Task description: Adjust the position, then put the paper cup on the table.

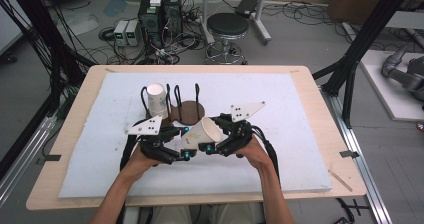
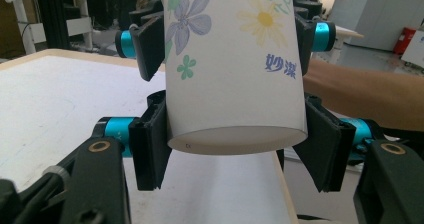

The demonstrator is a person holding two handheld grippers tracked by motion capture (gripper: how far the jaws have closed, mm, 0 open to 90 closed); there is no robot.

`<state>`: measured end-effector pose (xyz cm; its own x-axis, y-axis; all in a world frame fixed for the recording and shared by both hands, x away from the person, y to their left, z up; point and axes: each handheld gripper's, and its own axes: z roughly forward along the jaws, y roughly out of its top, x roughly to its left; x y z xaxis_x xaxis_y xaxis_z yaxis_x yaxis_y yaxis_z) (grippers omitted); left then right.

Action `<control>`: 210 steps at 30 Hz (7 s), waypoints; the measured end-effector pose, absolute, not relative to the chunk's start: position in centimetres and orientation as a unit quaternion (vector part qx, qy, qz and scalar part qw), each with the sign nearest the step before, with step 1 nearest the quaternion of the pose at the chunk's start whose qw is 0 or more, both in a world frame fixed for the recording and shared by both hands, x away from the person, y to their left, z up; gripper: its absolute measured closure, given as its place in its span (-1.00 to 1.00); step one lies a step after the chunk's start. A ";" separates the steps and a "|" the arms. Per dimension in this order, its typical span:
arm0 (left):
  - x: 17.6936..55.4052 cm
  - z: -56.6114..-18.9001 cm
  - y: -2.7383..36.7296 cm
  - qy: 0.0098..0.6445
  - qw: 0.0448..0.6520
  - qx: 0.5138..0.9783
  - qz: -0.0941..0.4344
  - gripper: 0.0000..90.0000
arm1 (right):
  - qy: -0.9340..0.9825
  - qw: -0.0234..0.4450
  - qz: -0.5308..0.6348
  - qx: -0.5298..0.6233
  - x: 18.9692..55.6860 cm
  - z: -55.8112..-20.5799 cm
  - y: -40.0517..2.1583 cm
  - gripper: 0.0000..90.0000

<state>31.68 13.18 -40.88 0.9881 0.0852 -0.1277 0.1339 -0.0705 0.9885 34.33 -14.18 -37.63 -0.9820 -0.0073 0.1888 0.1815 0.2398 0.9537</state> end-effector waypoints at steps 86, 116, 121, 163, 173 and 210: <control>28.7 -46.5 25.4 0.360 0.570 0.696 0.246 -0.89 | -0.868 -0.120 -0.408 -0.256 36.7 -36.2 -15.6 -0.30; 28.8 -46.6 25.2 0.358 0.565 0.703 0.242 -0.89 | -0.918 -0.109 -0.291 -0.248 38.1 -39.7 -12.9 -0.29; 28.8 -46.6 25.2 0.356 0.562 0.706 0.244 -0.89 | -0.923 -0.110 -0.280 -0.241 38.1 -40.1 -12.2 -0.29; 28.6 -46.6 25.0 0.351 0.561 0.706 0.253 -0.89 | -0.894 -0.115 -0.335 -0.273 36.2 -41.9 -15.2 -0.67; 28.7 -46.6 25.0 0.351 0.560 0.707 0.252 -0.89 | -0.857 -0.149 -0.394 -0.297 33.1 -42.2 -20.1 -0.67; 28.5 -46.6 25.0 0.353 0.561 0.703 0.259 -0.89 | -0.764 -0.197 -0.496 -0.361 32.3 -45.0 -27.6 -0.64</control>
